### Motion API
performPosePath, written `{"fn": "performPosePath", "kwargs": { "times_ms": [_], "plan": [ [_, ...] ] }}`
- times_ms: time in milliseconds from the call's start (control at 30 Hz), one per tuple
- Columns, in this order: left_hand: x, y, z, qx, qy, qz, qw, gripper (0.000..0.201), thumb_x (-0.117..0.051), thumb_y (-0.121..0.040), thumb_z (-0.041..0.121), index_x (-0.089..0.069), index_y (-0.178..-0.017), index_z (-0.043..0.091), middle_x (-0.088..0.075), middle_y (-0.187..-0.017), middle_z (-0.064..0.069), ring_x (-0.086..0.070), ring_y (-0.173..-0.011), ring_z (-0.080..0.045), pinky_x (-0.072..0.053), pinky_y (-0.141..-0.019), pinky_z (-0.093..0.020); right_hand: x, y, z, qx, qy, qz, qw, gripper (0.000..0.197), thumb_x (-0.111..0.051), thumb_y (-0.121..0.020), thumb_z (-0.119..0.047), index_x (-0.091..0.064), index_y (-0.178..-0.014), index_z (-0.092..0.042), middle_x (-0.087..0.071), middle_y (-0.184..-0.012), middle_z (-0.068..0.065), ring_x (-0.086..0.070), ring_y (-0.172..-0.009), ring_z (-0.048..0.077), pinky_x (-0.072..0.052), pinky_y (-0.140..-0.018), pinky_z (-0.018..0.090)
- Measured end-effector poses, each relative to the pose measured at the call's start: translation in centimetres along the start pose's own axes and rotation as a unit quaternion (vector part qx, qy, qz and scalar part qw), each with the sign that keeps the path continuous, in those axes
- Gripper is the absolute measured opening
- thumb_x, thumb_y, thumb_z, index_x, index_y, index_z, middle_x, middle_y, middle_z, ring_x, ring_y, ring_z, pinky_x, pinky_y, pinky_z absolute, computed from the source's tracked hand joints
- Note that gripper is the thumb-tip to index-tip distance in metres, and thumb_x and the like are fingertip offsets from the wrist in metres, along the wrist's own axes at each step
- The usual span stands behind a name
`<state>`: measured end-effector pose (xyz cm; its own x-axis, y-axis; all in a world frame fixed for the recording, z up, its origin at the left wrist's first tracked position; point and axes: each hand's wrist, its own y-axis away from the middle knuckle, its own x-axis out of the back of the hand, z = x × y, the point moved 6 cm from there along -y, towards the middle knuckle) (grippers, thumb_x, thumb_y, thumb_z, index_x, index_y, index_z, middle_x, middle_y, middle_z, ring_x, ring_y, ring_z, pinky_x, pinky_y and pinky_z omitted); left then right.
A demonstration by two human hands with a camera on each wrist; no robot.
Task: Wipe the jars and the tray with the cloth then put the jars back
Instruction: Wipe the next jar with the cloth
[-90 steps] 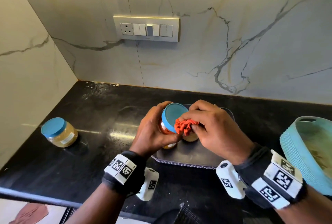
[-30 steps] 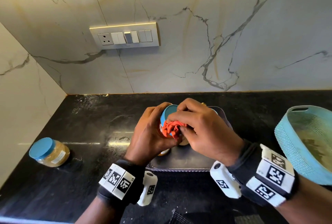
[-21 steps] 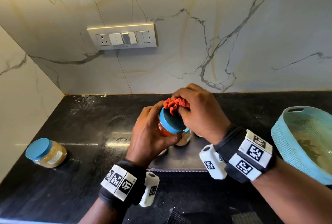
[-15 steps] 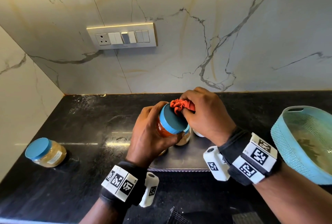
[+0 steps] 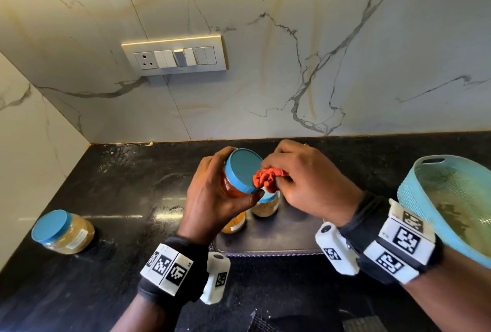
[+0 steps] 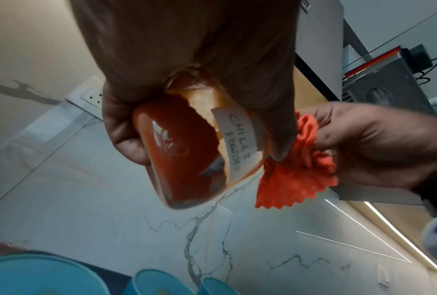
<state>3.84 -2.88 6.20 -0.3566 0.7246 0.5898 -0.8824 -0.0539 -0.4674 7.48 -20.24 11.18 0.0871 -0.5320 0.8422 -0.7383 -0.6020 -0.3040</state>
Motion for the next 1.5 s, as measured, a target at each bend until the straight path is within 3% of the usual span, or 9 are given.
{"fn": "performPosePath", "kwargs": {
  "times_ms": [133,233,367,600,767,1033,1200,1367,1500],
  "plan": [
    [-0.9,0.2,0.7,-0.007,0.023,-0.025,0.999,0.079,-0.084,-0.065,0.056,-0.053,-0.134,0.035,-0.059,-0.12,0.025,-0.059,-0.116,-0.011,-0.048,-0.093,-0.02,0.4,-2.4,0.6,-0.037,0.007,0.032,0.999,0.025,-0.065,-0.081,-0.005,-0.072,-0.102,-0.015,-0.062,-0.096,0.006,-0.063,-0.087,0.031,-0.054,-0.076,0.04],
    [-0.7,-0.1,0.8,-0.005,0.021,-0.025,0.999,0.081,-0.082,-0.065,0.056,-0.058,-0.136,0.027,-0.061,-0.119,0.019,-0.06,-0.114,-0.012,-0.051,-0.09,-0.023,0.4,-3.2,-1.6,0.008,0.004,0.044,0.999,0.023,-0.065,-0.081,-0.007,-0.072,-0.102,-0.012,-0.063,-0.097,0.007,-0.064,-0.085,0.029,-0.055,-0.074,0.039],
    [0.0,-0.4,0.2,0.006,0.017,-0.011,1.0,0.083,-0.08,-0.063,0.059,-0.058,-0.136,0.027,-0.055,-0.117,0.033,-0.061,-0.113,-0.01,-0.051,-0.091,-0.024,-0.2,-1.3,-2.9,0.066,-0.047,0.007,0.997,0.027,-0.06,-0.078,-0.006,-0.072,-0.102,-0.013,-0.063,-0.097,0.004,-0.063,-0.085,0.024,-0.053,-0.076,0.036],
    [-1.2,-0.3,1.1,0.006,0.071,-0.029,0.997,0.078,-0.089,-0.066,0.052,-0.054,-0.135,0.04,-0.064,-0.124,0.02,-0.062,-0.116,-0.011,-0.054,-0.095,-0.036,1.0,-2.6,0.3,0.003,-0.024,0.063,0.998,0.03,-0.065,-0.079,-0.003,-0.072,-0.106,-0.015,-0.062,-0.098,0.005,-0.065,-0.088,0.028,-0.053,-0.077,0.034],
    [-0.8,-0.9,0.8,0.015,0.075,-0.01,0.997,0.073,-0.086,-0.066,0.054,-0.057,-0.131,0.034,-0.066,-0.122,0.019,-0.065,-0.115,-0.011,-0.056,-0.093,-0.037,0.6,-1.0,-2.4,0.076,-0.066,0.019,0.995,0.035,-0.061,-0.078,0.003,-0.072,-0.106,-0.014,-0.062,-0.101,0.003,-0.063,-0.092,0.02,-0.051,-0.083,0.028],
    [-2.3,-0.6,1.4,0.001,0.061,-0.034,0.998,0.081,-0.095,-0.064,0.045,-0.056,-0.134,0.036,-0.061,-0.118,0.029,-0.062,-0.111,-0.008,-0.054,-0.092,-0.038,1.2,-2.7,0.5,0.018,-0.039,0.065,0.997,0.034,-0.064,-0.076,0.0,-0.074,-0.104,-0.015,-0.066,-0.098,0.004,-0.066,-0.091,0.024,-0.055,-0.081,0.034],
    [-0.9,-1.2,0.2,0.012,0.052,-0.023,0.998,0.082,-0.086,-0.064,0.058,-0.06,-0.135,0.024,-0.066,-0.123,0.015,-0.063,-0.117,-0.011,-0.054,-0.095,-0.036,0.5,-0.7,-0.3,0.055,-0.085,0.007,0.995,0.035,-0.066,-0.075,0.002,-0.074,-0.105,-0.016,-0.065,-0.099,0.0,-0.063,-0.091,0.016,-0.05,-0.084,0.027],
    [-1.7,-0.7,0.9,0.005,0.061,-0.03,0.998,0.081,-0.088,-0.065,0.055,-0.051,-0.136,0.043,-0.06,-0.124,0.029,-0.061,-0.117,-0.008,-0.053,-0.096,-0.031,1.1,-2.2,2.1,0.0,-0.045,0.069,0.997,0.037,-0.067,-0.076,0.002,-0.074,-0.107,-0.018,-0.065,-0.099,0.005,-0.066,-0.092,0.026,-0.055,-0.083,0.037],
    [-1.3,-1.3,1.5,0.003,0.058,-0.026,0.998,0.075,-0.087,-0.066,0.054,-0.053,-0.133,0.044,-0.064,-0.12,0.021,-0.063,-0.114,-0.012,-0.056,-0.092,-0.041,0.9,-3.2,-0.6,0.048,-0.072,0.073,0.994,0.037,-0.065,-0.078,0.003,-0.074,-0.109,-0.014,-0.067,-0.103,0.004,-0.066,-0.096,0.022,-0.055,-0.086,0.031]
  ]
}}
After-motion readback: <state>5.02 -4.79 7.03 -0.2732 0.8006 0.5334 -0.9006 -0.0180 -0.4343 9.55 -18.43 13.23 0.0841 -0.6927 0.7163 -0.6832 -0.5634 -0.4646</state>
